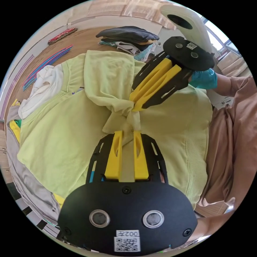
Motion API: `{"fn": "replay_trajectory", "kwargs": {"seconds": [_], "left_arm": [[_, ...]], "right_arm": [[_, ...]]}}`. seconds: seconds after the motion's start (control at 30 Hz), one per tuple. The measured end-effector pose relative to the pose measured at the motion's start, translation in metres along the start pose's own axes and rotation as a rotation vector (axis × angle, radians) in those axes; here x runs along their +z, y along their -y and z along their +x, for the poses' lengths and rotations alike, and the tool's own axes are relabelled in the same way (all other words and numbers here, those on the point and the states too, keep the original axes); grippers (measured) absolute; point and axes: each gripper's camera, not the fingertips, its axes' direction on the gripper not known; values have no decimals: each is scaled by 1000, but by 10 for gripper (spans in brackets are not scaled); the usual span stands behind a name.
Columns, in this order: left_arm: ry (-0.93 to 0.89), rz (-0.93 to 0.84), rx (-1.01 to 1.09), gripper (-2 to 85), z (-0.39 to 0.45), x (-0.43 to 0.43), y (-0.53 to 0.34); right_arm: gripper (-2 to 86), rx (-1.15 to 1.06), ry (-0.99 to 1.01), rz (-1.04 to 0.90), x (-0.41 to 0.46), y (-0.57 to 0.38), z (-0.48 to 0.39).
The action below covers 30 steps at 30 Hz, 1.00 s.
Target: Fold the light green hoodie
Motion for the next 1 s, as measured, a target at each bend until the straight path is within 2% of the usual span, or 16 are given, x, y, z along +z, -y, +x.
{"fn": "replay_trajectory", "kwargs": {"seconds": [0.13, 0.33, 0.5, 0.6, 0.7, 0.8, 1.0], "left_arm": [[20, 71, -29, -12, 19, -8, -24], [153, 155, -139, -14, 59, -39, -66], [228, 94, -270, -15, 78, -37, -97], [184, 57, -357, -9, 78, -24, -115], [163, 97, -431, 3, 80, -21, -135], [187, 92, -492, 22, 76, -11, -148], [136, 68, -554, 45, 63, 19, -160]], "right_arm": [[11, -13, -2, 70, -10, -7, -14], [16, -53, 33, 192, -24, -10, -32], [80, -73, 43, 136, -8, -8, -44], [88, -111, 68, 134, -6, -21, -57], [91, -177, 56, 95, 0, -36, -78], [93, -225, 33, 49, 10, -46, -102], [93, -293, 10, 12, 32, -47, -155]]}}
